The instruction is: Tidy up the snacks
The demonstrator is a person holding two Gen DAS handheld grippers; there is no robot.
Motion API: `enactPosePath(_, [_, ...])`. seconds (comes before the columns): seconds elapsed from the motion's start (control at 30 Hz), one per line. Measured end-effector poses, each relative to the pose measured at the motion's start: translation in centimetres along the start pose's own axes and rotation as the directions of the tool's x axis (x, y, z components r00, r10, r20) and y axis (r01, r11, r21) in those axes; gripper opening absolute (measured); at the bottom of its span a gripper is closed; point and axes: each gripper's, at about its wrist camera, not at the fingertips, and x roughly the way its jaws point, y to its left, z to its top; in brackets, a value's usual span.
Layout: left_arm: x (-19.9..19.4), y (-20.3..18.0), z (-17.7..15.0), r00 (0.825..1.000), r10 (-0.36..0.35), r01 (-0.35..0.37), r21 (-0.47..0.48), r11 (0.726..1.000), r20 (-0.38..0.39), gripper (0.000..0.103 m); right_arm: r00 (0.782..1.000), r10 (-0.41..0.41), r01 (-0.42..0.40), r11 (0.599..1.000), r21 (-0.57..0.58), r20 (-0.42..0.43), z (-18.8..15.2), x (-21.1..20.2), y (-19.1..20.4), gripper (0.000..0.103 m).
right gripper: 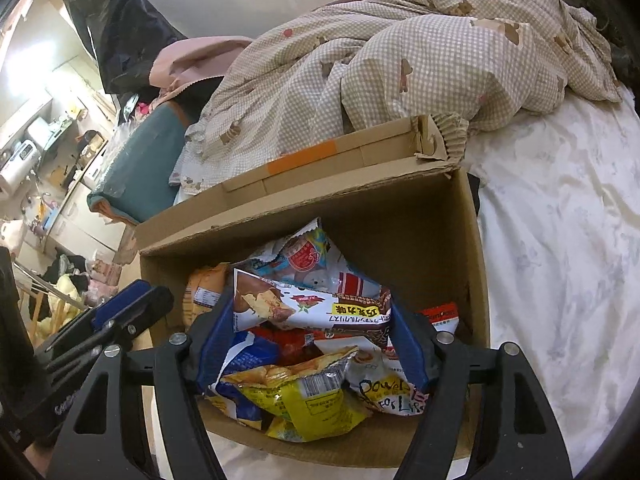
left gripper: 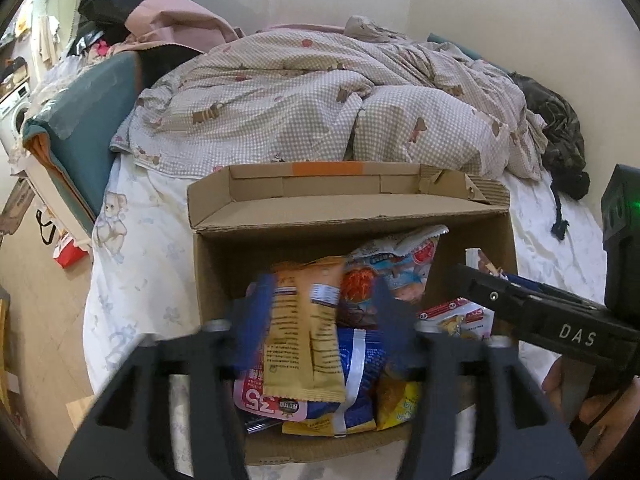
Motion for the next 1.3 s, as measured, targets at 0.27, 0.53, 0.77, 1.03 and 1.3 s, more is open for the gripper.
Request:
enactPosePath(0.27, [-2.6,0.5,-0.2,0.996,0.036,-0.035,-0.011,0.999,0.081,0.084,0.999,0.008,-0.008,1.000,-0.004,0.053,0.1,-1.6,0.0,0.096])
enactPosePath(0.53, [-5.3,1.5,-0.8,0.991,0.084,-0.079,-0.047,0.996,0.106,0.084,0.994,-0.005,0.011,0.999,-0.051,0.111,-0.7,-5.0,1.5,0.096])
enactPosePath(0.77, [-9.0,2.4,-2.8,0.982,0.110,-0.102,-0.058,0.993,0.152,0.084,0.986,-0.011,0.024,0.997,-0.077,0.167,-3.0,-9.2,2.8,0.098])
enactPosePath(1.03, [-13.3,2.4,-6.3,0.975,0.108,-0.102,-0.041,0.994,0.194,0.084,0.975,-0.088,0.114,0.987,-0.115,0.205,-7.5,-12.5,3.6,0.103])
enactPosePath(1.3, [-15.9,2.0,-10.3,0.972,0.107,-0.100,-0.044,0.994,0.208,0.084,0.945,-0.152,0.205,0.965,-0.162,0.288,-12.5,-14.7,5.4,0.103])
